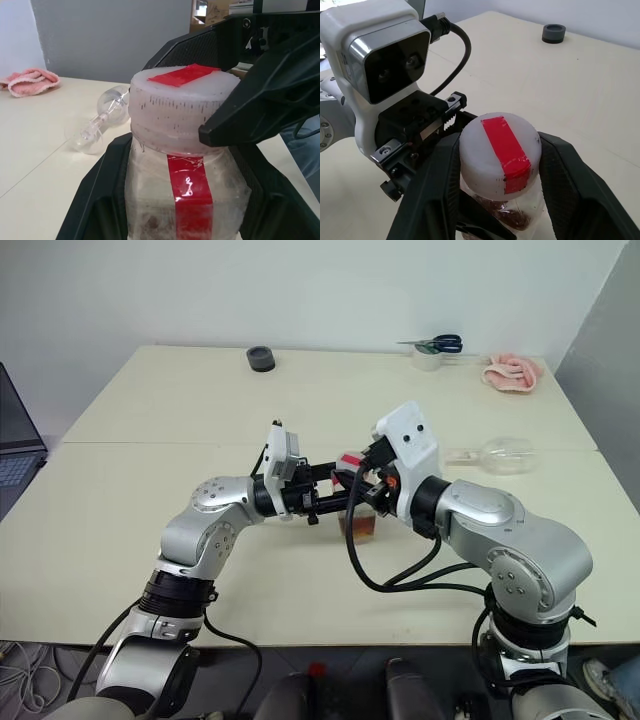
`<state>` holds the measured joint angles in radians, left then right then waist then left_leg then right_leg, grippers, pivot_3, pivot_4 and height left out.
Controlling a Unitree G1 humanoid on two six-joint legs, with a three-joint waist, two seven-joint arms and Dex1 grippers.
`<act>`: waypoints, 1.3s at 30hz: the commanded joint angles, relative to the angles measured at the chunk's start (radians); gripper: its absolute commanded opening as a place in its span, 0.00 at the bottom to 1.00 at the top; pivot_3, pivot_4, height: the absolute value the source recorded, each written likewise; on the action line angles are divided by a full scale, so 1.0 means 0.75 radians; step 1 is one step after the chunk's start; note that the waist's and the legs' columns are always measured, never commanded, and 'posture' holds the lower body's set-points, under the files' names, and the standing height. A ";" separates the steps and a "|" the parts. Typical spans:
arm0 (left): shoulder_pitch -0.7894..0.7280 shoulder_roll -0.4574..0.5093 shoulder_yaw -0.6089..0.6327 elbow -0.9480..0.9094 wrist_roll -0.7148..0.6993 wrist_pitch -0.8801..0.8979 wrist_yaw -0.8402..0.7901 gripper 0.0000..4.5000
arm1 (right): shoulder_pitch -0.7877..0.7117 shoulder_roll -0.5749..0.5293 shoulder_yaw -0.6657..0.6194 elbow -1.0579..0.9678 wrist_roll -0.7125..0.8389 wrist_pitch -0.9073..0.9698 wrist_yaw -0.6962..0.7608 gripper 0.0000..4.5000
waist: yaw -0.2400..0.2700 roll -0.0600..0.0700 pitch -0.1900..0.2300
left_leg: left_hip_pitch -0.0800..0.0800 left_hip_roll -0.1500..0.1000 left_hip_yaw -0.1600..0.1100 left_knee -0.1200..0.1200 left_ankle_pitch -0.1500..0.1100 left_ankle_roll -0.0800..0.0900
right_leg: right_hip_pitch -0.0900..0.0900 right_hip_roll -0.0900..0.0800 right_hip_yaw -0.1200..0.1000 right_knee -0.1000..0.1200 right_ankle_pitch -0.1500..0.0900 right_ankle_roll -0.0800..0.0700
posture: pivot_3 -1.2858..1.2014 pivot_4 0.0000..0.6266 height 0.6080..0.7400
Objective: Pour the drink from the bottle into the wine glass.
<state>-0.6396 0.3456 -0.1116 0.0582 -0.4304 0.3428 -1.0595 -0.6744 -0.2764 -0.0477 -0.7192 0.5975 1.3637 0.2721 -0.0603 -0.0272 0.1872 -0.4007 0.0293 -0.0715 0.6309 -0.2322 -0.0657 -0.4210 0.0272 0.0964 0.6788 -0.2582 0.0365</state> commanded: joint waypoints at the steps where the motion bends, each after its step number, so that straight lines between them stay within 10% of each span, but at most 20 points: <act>1: -0.007 -0.004 0.017 -0.070 -0.033 -0.013 -0.010 0.49 | -0.010 -0.101 0.013 0.069 0.075 -0.150 0.218 0.41 | 0.000 0.000 0.000 | 0.000 0.000 0.000 0.000 0.000 0.000 | 0.000 0.000 0.000 0.000 0.000 0.000 | 0.52 0.24 1.00; 10: 0.017 -0.001 -0.001 -0.139 -0.049 0.038 -0.003 0.49 | -0.146 -0.378 0.194 0.709 -0.043 -0.904 1.100 0.41 | -0.013 0.001 0.001 | 0.001 0.001 0.002 0.000 0.000 0.000 | 0.001 0.001 0.001 -0.002 0.000 0.000 | 0.52 0.24 1.00; 17: 0.040 0.018 0.006 -0.183 -0.050 0.060 0.020 0.49 | -0.218 -0.400 0.234 0.920 -0.103 -1.071 1.285 0.41 | -0.012 0.001 0.001 | 0.000 0.001 0.001 0.000 0.000 0.000 | 0.001 0.001 0.001 -0.002 0.000 0.000 | 0.52 0.24 1.00; 21: 0.052 0.024 0.008 -0.197 -0.051 0.064 0.033 0.49 | -0.229 -0.406 0.213 0.917 -0.084 -1.055 1.277 0.41 | -0.009 0.001 0.001 | 0.000 0.001 0.000 0.000 0.000 0.000 | 0.001 0.001 0.000 -0.001 0.000 0.000 | 0.52 0.24 1.00; 29: 0.044 0.015 -0.001 -0.168 -0.041 0.052 0.028 0.49 | -0.164 -0.405 0.041 0.725 0.006 -0.928 1.049 1.00 | -0.002 0.001 0.001 | 0.000 0.001 0.000 0.001 0.000 0.000 | 0.001 0.001 0.000 0.000 0.000 0.000 | 0.52 0.24 1.00; 39: 0.018 0.001 -0.006 -0.099 -0.005 -0.005 0.029 0.49 | 0.034 -0.338 -0.072 0.059 0.128 -0.341 0.374 1.00 | 0.003 0.001 0.001 | 0.000 0.001 0.000 0.000 0.000 0.000 | 0.000 0.001 0.001 0.001 0.000 0.000 | 0.52 0.24 1.00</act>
<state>-0.5974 0.3511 -0.1209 -0.0085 -0.4361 0.3726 -1.0365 -0.6429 -0.5399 -0.0683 -0.5953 0.6512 1.0514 0.6160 -0.0581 -0.0265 0.1881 -0.4003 0.0297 -0.0716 0.6312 -0.2322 -0.0655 -0.4208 0.0280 0.0968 0.6795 -0.2583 0.0363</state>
